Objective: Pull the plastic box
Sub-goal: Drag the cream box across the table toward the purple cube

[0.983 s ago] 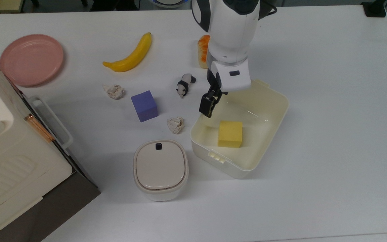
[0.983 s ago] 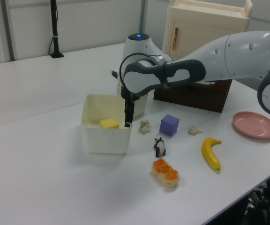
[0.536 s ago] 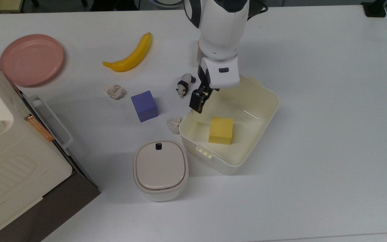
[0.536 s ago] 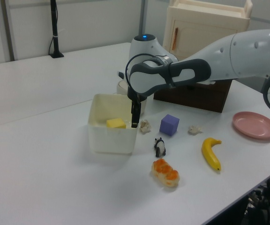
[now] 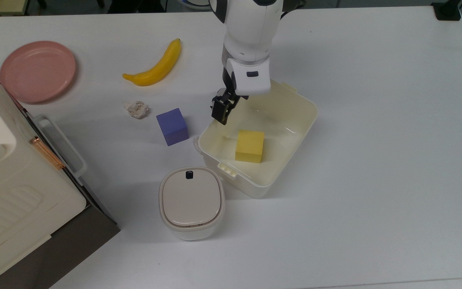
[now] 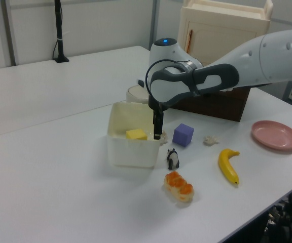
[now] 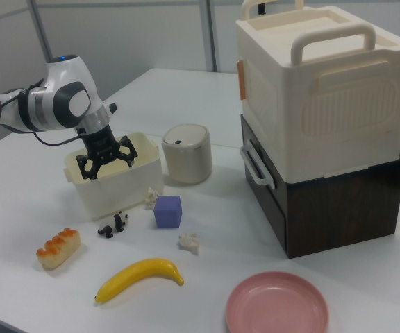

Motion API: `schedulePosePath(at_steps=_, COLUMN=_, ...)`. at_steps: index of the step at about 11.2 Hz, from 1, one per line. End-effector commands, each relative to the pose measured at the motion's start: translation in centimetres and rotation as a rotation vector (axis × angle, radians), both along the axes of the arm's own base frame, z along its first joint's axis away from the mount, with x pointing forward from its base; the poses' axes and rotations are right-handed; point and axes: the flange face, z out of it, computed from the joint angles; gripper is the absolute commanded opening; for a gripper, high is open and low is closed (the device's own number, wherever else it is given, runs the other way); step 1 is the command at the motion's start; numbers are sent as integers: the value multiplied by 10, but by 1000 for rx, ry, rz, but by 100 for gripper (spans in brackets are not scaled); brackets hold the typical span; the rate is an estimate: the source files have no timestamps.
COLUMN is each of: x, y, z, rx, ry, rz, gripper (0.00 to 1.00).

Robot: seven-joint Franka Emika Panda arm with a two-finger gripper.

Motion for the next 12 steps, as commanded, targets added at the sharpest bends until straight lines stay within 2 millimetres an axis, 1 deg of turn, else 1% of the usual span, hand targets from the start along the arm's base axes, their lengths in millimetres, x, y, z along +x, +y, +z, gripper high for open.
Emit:
schedulePosePath(at_steps=1, x=-22, y=-15, z=5, rx=-36, ry=6, rz=18, gripper=100)
schedulePosePath(at_steps=2, x=-26, y=-19, z=-1, rx=-47, ry=18, rz=18, gripper=100)
schedulePosePath(at_steps=3, x=-28, y=-21, z=-1, rx=-53, ry=20, rz=20, gripper=100)
schedulePosePath(at_steps=5, x=-32, y=-26, z=-1, rx=-53, ry=25, rz=14, gripper=100)
schedulePosePath(at_steps=9, x=-34, y=-28, z=3, rx=-52, ry=21, rz=12, gripper=100)
schedulePosePath(at_steps=11, x=-30, y=-30, z=10, rx=-45, ry=4, rz=-14, gripper=100)
schedulePosePath(at_steps=12, x=-25, y=-26, z=22, rx=-28, ry=-28, rz=-61, gripper=100)
